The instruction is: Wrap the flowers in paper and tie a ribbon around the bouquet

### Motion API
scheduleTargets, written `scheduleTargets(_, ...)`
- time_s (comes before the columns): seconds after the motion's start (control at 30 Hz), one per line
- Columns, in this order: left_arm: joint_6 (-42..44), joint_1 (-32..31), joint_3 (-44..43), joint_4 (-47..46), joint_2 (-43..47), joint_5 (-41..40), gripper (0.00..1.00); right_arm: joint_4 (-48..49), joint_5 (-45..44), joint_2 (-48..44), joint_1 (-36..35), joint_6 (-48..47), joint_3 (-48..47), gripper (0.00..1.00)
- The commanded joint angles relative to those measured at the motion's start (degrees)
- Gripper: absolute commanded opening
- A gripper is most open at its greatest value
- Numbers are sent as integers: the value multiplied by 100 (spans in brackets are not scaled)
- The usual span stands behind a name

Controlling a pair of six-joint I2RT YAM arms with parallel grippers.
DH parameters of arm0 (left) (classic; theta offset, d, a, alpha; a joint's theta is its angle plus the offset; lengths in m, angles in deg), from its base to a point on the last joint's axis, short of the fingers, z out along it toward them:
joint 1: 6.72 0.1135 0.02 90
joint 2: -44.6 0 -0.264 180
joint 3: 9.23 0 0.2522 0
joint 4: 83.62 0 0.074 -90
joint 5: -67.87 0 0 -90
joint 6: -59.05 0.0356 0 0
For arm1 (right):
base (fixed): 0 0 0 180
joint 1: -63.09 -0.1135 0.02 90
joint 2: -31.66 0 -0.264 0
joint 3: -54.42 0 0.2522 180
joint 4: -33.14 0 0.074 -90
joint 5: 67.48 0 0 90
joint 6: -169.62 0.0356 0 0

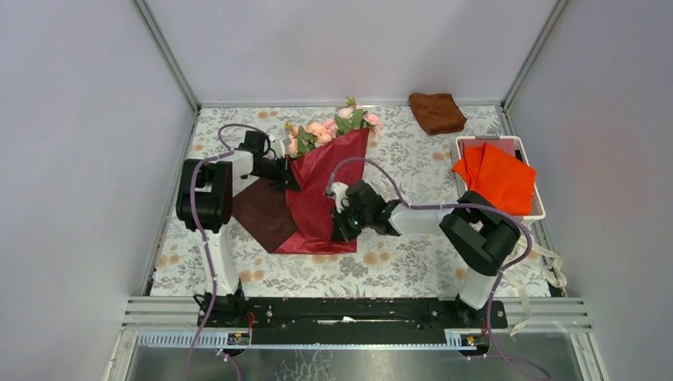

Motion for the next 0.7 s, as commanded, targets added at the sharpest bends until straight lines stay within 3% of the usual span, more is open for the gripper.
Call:
scheduleTargets(0.0,255,-33,44,-12,-73,-209,0,709,336,28,-145,668,694,0)
scheduleTargets(0.17,290,-42,6,21,-98,-222,0,640,110,-249,-306,731,1502,0)
scheduleTargets(0.27,308,-42,5,26,-103,-223,0,161,-76,-621,-306,578,1521,0)
scheduleTargets(0.47,332,-51,47,27,-87,-225,0,-899,-90,-777,-297,-13,239,0)
scheduleTargets(0.67,343,-51,121,29,-42,-238,0,-387,321,-238,-297,200,-714,0)
